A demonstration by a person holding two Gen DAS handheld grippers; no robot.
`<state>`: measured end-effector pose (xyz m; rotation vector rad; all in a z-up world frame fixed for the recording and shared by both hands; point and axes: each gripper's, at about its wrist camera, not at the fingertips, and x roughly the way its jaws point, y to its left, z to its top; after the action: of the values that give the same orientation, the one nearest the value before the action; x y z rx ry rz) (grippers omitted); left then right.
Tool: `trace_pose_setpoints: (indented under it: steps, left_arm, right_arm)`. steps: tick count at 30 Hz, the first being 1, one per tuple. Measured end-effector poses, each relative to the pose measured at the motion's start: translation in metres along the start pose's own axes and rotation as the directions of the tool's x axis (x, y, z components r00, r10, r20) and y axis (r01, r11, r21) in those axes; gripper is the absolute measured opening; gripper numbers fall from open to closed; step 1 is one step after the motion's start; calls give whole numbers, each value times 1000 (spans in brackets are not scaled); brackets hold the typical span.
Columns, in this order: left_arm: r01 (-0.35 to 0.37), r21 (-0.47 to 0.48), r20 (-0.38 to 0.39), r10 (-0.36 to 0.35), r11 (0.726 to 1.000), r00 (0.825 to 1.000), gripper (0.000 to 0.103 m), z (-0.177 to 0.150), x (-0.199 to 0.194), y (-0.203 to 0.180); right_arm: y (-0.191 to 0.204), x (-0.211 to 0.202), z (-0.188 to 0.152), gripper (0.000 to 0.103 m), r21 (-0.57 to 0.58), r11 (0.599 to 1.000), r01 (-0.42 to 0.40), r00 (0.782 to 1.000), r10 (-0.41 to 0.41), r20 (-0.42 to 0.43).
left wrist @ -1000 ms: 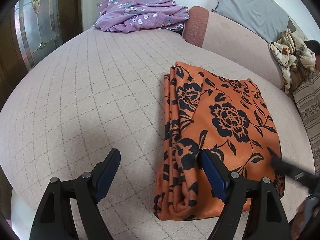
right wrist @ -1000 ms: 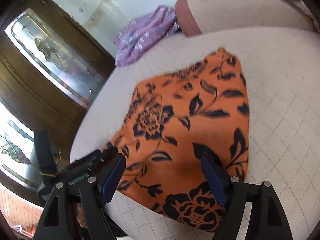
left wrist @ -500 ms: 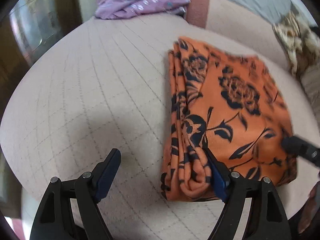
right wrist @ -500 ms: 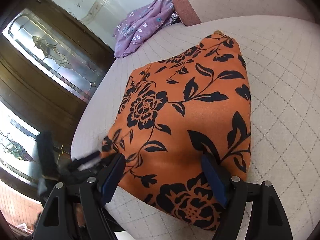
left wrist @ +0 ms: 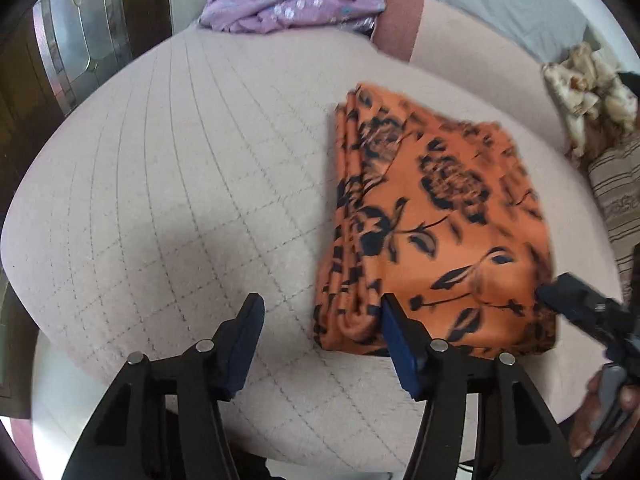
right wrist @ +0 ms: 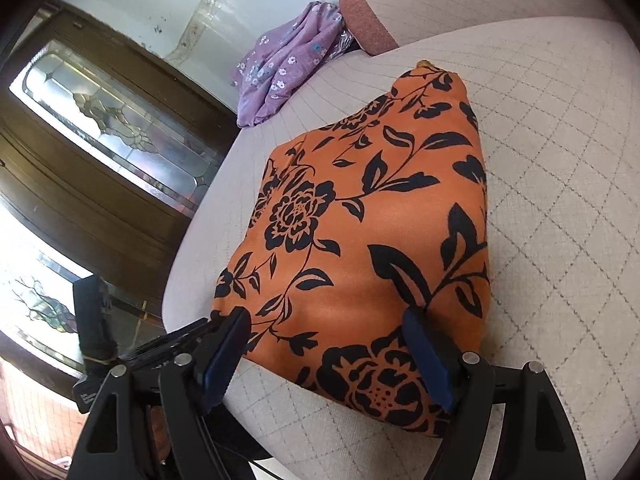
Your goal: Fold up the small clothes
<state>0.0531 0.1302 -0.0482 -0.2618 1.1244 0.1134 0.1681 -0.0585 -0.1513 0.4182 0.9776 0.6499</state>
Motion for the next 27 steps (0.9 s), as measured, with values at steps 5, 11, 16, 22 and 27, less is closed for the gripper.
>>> trace_pose_setpoints:
  steps: [5, 11, 16, 22, 27]
  left_arm:
    - [-117, 45, -83, 120, 992, 989, 64, -10, 17, 0]
    - [-152, 68, -5, 153, 986, 988, 64, -9, -6, -18]
    - [-159, 73, 8, 159, 985, 987, 64, -5, -13, -31]
    - [-154, 81, 18, 153, 985, 988, 64, -8, -19, -37]
    - [-147, 71, 18, 147, 986, 989, 64, -5, -21, -34]
  right_arm:
    - [-7, -4, -9, 81, 20, 999, -37, 999, 37, 14]
    - [-7, -23, -16, 81, 31, 998, -63, 998, 62, 27]
    - [-5, -30, -31, 82, -17, 998, -63, 998, 64, 19]
    - [-8, -36, -36, 82, 2, 998, -55, 998, 55, 11]
    - [-11, -29, -36, 84, 3, 999, -48, 999, 48, -10]
